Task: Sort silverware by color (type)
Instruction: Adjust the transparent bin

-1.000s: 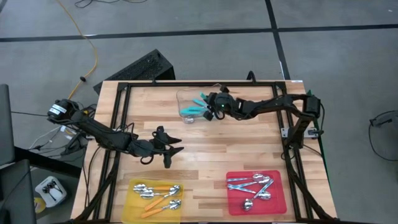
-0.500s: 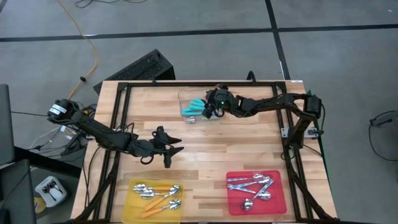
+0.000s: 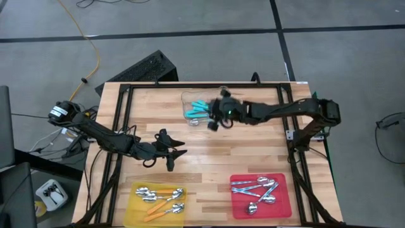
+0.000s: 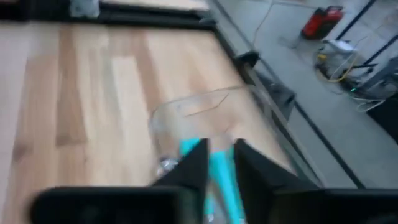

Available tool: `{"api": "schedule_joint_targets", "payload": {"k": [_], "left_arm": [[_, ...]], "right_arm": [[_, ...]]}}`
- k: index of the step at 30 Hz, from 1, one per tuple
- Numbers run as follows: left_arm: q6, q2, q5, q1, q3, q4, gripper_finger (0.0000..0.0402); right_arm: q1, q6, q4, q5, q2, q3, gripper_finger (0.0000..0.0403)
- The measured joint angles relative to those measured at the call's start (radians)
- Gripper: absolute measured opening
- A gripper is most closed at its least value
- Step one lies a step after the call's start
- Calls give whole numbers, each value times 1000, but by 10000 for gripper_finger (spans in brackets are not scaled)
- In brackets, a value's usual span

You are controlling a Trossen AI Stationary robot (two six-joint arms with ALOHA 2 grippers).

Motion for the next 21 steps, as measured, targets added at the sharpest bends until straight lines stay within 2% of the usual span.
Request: {"api": "schedule_joint_targets", "payload": {"k": [2, 3, 13, 21], "left_arm": [[0, 0, -1, 0, 0, -1, 167], [0, 0, -1, 0, 0, -1, 167], [0, 0, 4, -1, 0, -12, 167], [-3, 0, -4, -1, 0, -14, 167]], "right_arm": [[21, 1, -7, 0, 38, 0, 35], [28, 4, -10, 0, 58, 0, 20], [118, 70, 19, -3, 258, -2, 14], [35, 104, 38, 1, 348, 8, 14]]}}
